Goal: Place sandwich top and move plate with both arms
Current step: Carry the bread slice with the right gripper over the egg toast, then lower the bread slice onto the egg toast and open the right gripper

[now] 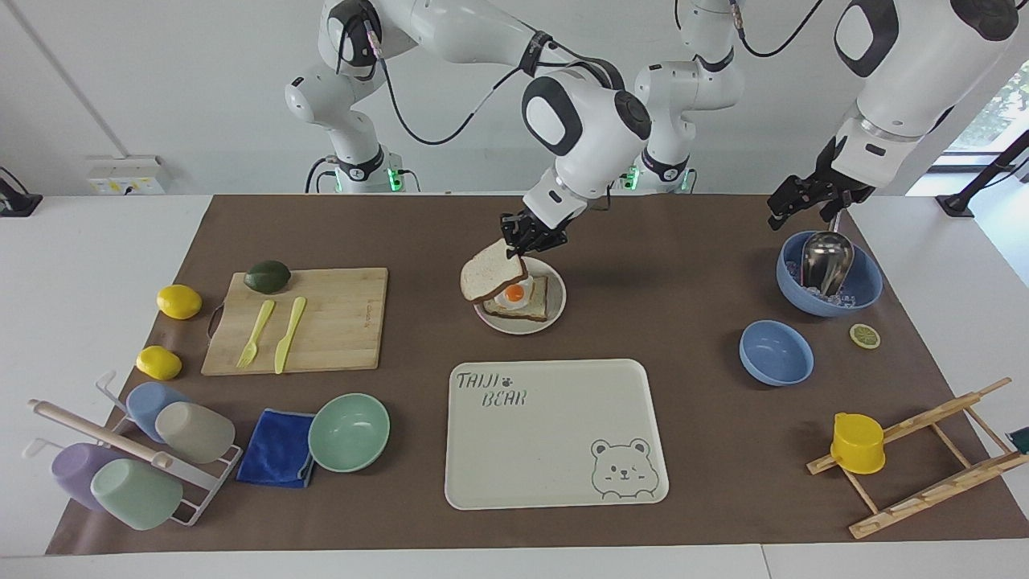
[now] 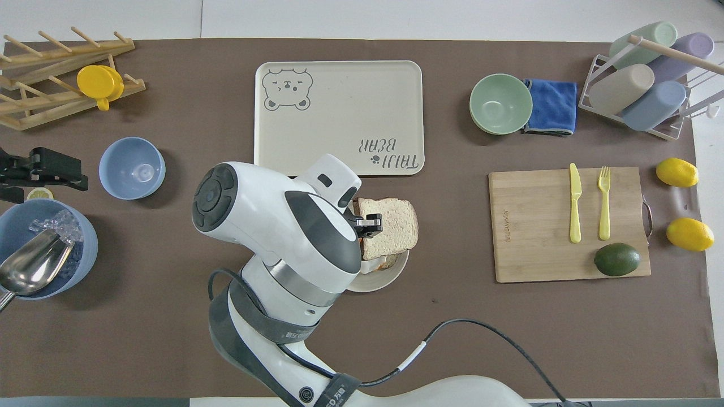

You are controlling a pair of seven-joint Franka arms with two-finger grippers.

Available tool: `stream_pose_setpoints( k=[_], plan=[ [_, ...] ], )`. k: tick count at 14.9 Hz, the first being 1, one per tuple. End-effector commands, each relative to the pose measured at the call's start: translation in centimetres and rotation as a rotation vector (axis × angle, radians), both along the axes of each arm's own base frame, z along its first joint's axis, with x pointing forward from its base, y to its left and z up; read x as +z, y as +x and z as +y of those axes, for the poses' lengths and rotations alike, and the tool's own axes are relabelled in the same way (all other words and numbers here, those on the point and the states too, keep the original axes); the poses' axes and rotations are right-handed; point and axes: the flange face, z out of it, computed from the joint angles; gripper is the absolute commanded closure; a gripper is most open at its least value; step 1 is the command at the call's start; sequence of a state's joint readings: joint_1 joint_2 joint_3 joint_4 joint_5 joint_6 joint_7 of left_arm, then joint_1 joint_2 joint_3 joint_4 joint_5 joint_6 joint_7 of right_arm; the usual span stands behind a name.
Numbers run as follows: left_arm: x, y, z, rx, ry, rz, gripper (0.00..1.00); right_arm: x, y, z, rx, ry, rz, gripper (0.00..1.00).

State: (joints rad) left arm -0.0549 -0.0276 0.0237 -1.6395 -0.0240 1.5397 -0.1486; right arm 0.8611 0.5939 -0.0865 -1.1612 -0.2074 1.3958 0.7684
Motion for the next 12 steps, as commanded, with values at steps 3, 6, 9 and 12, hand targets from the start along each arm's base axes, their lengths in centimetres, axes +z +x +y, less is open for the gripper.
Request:
stream_pose_setpoints(
  k=[3,6,9,12],
  plan=[
    [0.1,-0.4,2.2,0.038,-0.006,-0.011,0.0,-1.6,-0.6,1.9,-0.081,0.059,-0.002,1.0],
    [0.1,-0.6,2.4,0.037,-0.005,-0.011,0.0,-3.3,-0.8,1.6,-0.08,0.066,-0.006,1.0],
    [0.1,-0.6,2.5,0.039,-0.003,-0.01,0.0,-3.8,-0.6,1.0,-0.088,0.064,-0.006,1.0],
    [0.1,-0.6,2.5,0.04,-0.003,-0.011,0.0,-4.3,0.0,0.3,-0.096,0.082,-0.015,1.0]
  ],
)
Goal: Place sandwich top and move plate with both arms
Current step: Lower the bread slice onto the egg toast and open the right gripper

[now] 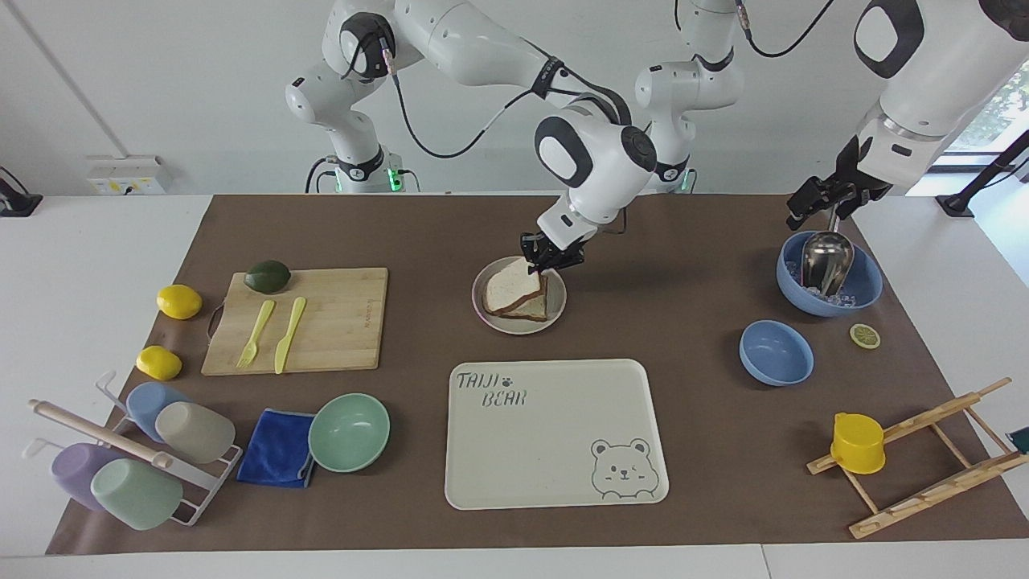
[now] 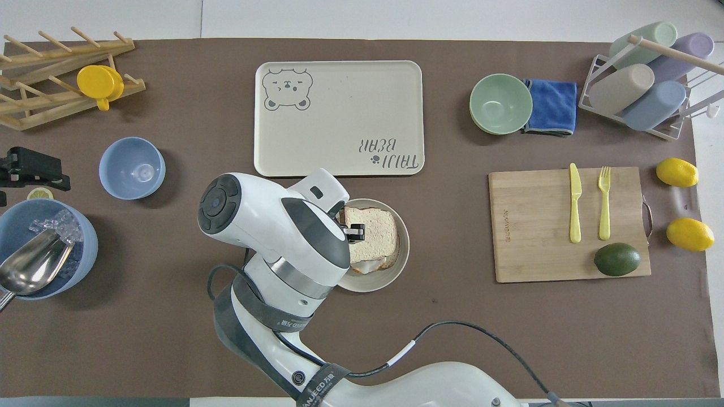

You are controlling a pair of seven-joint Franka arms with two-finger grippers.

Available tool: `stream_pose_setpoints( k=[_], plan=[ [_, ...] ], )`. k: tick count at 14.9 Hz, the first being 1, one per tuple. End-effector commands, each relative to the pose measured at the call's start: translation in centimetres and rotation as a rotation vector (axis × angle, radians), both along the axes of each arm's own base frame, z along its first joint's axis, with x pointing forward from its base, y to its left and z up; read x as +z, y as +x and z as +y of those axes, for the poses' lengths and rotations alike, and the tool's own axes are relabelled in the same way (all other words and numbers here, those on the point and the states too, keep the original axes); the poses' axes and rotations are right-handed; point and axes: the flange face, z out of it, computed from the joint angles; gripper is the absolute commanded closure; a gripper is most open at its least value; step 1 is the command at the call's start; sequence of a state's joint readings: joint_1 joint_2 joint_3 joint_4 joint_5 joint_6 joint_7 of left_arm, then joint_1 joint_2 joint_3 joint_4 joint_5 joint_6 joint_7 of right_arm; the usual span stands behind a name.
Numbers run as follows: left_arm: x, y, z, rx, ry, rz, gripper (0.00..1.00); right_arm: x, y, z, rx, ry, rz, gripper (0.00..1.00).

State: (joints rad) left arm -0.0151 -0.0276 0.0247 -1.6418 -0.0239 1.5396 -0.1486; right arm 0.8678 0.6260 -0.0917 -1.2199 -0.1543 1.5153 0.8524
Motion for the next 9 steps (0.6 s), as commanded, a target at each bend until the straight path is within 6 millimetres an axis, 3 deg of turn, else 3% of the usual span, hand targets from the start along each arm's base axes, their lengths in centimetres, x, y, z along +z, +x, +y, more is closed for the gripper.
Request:
stream_pose_setpoints(
  k=[1,9],
  plan=[
    [0.2,-0.6,0.3,-0.001,-0.003,-0.013,0.0,-0.4,-0.1,-1.1,-0.033,0.04,-0.005,1.0],
    [0.2,-0.6,0.3,-0.003,-0.003,-0.013,0.0,-1.8,-1.0,-0.3,-0.133,0.138,-0.038,1.0]
  ],
)
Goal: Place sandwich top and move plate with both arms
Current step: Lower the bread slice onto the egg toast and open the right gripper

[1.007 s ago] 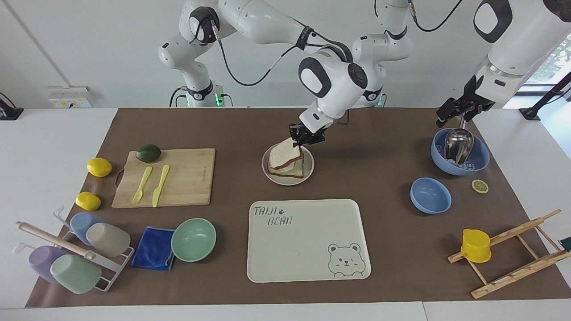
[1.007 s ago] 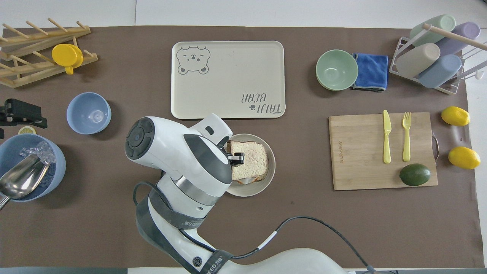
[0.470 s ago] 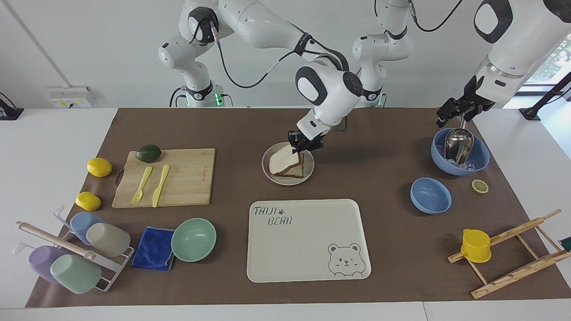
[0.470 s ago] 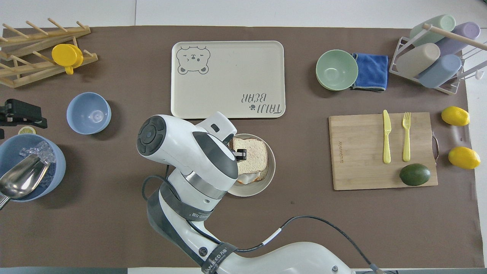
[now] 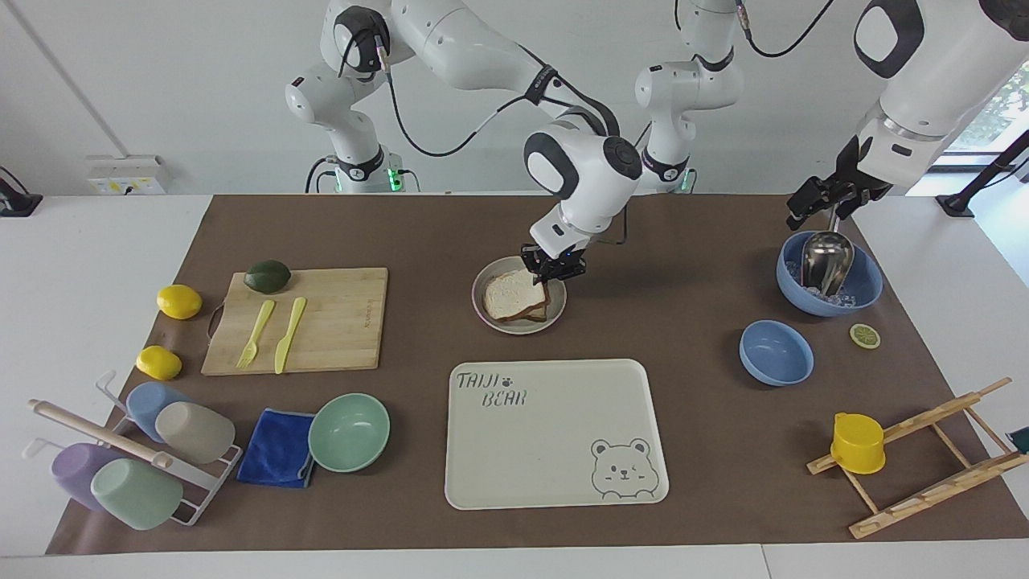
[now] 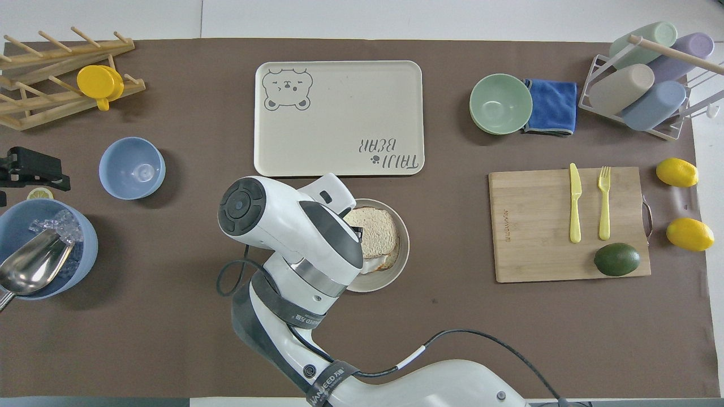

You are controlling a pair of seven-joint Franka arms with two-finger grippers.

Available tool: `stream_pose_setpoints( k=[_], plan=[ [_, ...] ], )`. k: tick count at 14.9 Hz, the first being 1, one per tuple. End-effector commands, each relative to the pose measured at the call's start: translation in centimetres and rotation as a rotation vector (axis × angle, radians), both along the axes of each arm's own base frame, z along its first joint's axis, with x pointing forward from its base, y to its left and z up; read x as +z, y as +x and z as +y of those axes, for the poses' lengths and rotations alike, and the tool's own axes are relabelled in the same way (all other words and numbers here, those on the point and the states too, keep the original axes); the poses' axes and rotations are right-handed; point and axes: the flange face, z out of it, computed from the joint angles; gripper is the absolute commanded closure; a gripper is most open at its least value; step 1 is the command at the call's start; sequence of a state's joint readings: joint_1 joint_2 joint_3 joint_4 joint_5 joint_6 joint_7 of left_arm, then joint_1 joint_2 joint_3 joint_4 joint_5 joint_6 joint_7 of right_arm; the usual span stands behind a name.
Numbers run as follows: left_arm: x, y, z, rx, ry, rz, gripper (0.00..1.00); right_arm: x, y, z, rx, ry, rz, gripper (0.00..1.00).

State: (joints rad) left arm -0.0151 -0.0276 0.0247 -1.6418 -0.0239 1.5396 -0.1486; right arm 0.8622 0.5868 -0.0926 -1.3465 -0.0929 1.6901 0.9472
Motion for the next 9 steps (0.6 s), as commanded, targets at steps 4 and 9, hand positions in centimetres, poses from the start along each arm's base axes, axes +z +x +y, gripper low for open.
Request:
stream_pose_setpoints(
  k=[4,9],
  plan=[
    [0.2,-0.6,0.3,-0.003,-0.003,-0.013,0.0,-0.6,-0.8,-1.0,-0.055,0.058,-0.003,1.0],
    [0.2,-0.6,0.3,-0.003,-0.003,-0.013,0.0,-1.4,-0.4,-1.7,-0.09,0.101,0.017,0.37]
  ],
)
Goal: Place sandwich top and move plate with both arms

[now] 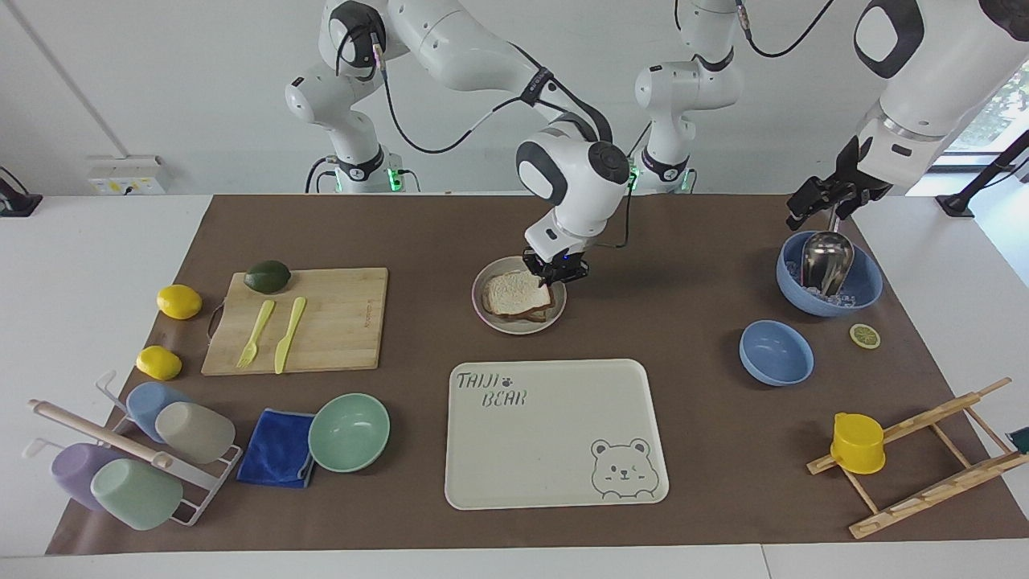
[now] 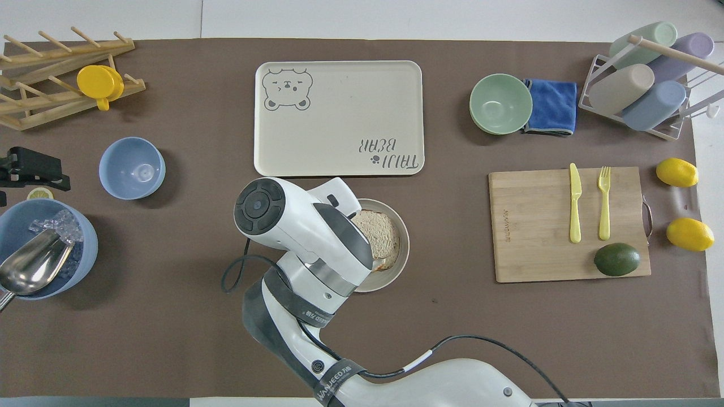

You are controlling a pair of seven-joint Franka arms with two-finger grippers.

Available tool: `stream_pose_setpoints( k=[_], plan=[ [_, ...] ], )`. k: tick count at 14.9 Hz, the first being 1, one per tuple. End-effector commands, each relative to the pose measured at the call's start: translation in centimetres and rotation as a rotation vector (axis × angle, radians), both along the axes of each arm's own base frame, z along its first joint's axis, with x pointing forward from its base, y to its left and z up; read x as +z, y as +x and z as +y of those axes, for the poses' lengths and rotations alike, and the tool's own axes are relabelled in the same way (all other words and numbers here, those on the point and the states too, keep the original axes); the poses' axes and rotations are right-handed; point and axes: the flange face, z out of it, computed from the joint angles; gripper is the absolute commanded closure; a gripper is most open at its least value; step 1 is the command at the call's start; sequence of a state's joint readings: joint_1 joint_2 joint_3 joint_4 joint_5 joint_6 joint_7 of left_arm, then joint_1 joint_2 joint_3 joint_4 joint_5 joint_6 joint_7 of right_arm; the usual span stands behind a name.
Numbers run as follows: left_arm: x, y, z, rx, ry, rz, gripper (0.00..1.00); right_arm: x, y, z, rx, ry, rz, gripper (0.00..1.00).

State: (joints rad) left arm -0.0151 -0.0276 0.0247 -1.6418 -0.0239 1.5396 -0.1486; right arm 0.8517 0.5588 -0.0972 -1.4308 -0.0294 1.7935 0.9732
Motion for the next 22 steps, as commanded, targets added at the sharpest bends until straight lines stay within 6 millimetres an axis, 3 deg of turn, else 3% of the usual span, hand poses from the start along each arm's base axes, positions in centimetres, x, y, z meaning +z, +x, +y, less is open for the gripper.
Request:
stream_pose_setpoints(
  k=[1,9,11,12,16,20,22],
  plan=[
    [0.2,-0.6,0.3,-0.003,-0.003,-0.013,0.0,-0.1,-0.5,-1.0,-0.032,0.033,0.009,0.26],
    [0.2,-0.5,0.3,-0.002,-0.001,-0.027,0.0,0.3,0.1,-1.5,-0.043,0.039,0.004,0.26],
    [0.0,-0.3,0.3,-0.002,-0.002,-0.033,0.0,1.5,0.4,-1.8,-0.044,0.05,-0.006,0.26],
    [0.0,-0.5,0.2,-0.003,-0.002,-0.036,0.0,3.2,1.1,-2.8,-0.054,0.071,-0.024,0.25],
    [-1.4,-1.0,-0.3,-0.011,-0.003,-0.065,0.0,9.1,4.5,-9.0,-0.003,0.119,-0.04,0.0],
    [-2.9,-1.7,-1.5,-0.032,-0.002,-0.078,0.0,14.3,7.3,-18.5,0.109,0.137,0.002,0.0],
    [-3.7,-1.8,-4.3,-0.079,-0.004,-0.068,0.0,16.1,8.3,-23.1,0.146,0.147,0.018,0.0]
  ],
)
